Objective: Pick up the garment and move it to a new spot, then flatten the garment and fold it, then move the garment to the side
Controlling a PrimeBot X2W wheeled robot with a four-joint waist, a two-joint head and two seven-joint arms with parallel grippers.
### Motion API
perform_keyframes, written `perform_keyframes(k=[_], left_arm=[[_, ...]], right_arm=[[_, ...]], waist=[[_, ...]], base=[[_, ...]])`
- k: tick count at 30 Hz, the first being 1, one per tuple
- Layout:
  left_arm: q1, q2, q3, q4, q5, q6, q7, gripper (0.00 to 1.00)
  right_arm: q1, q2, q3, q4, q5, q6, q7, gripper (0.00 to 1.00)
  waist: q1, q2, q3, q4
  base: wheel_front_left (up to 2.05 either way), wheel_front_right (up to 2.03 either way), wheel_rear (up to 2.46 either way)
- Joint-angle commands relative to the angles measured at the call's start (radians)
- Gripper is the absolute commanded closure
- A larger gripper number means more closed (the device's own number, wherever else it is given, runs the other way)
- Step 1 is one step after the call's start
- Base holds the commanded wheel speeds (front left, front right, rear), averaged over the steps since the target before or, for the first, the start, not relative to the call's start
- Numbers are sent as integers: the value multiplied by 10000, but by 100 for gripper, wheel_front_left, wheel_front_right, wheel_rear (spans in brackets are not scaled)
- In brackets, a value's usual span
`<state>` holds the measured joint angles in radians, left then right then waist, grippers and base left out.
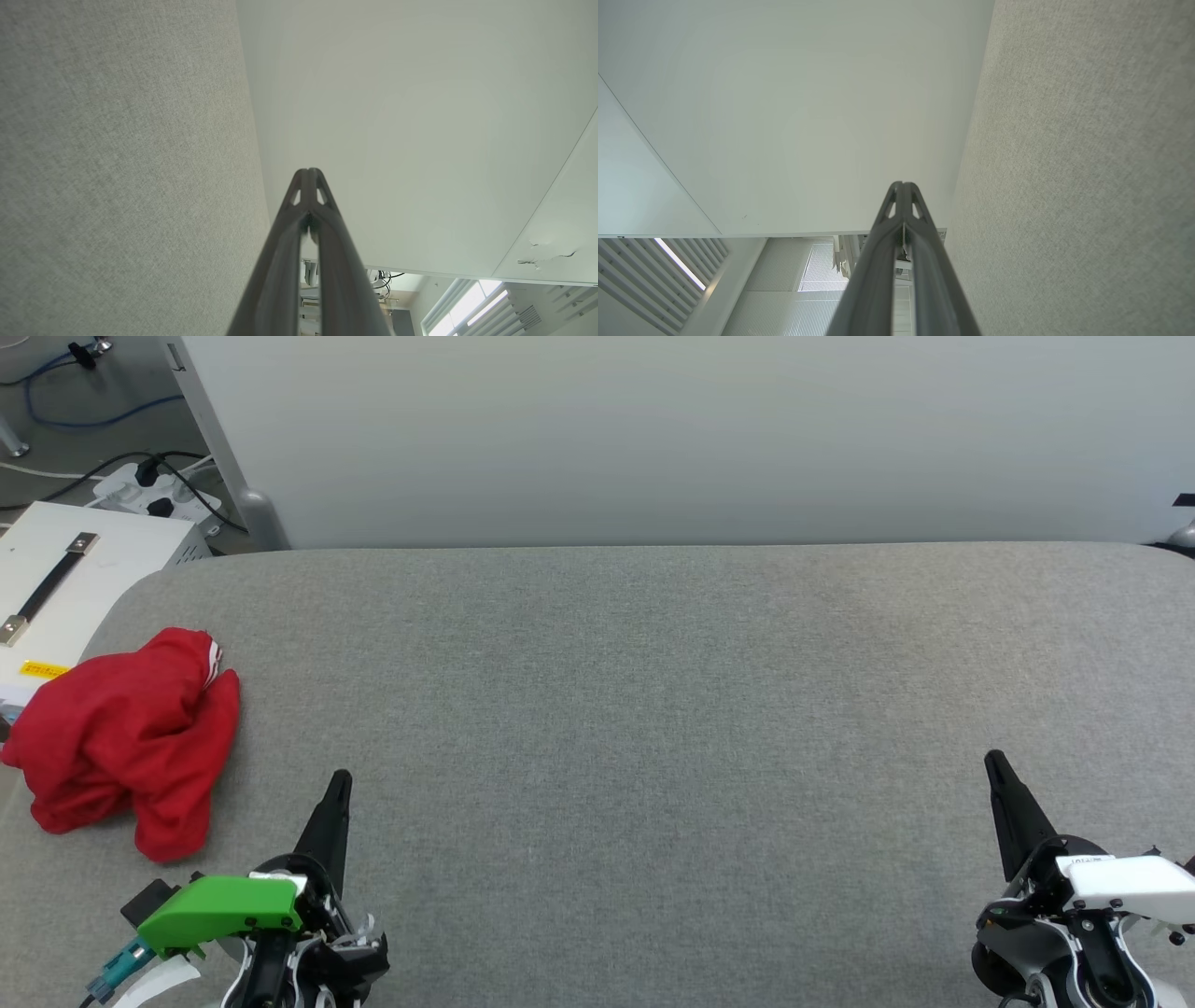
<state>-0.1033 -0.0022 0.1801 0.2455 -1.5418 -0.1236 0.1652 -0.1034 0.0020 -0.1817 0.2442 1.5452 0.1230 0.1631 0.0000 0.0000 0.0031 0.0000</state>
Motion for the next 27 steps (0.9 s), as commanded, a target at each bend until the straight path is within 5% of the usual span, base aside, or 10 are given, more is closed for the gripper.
perform_keyframes(k=[1, 27], left_arm=[[-120, 22, 21, -3, -88, -71, 22, 100], [-120, 22, 21, -3, -88, -71, 22, 100]], right_arm=[[-119, -20, -5, 10, 54, 77, 43, 100], [-119, -20, -5, 10, 54, 77, 43, 100]], waist=[[0, 0, 0, 0], [0, 0, 0, 0]], base=[[0, 0, 0], [0, 0, 0]])
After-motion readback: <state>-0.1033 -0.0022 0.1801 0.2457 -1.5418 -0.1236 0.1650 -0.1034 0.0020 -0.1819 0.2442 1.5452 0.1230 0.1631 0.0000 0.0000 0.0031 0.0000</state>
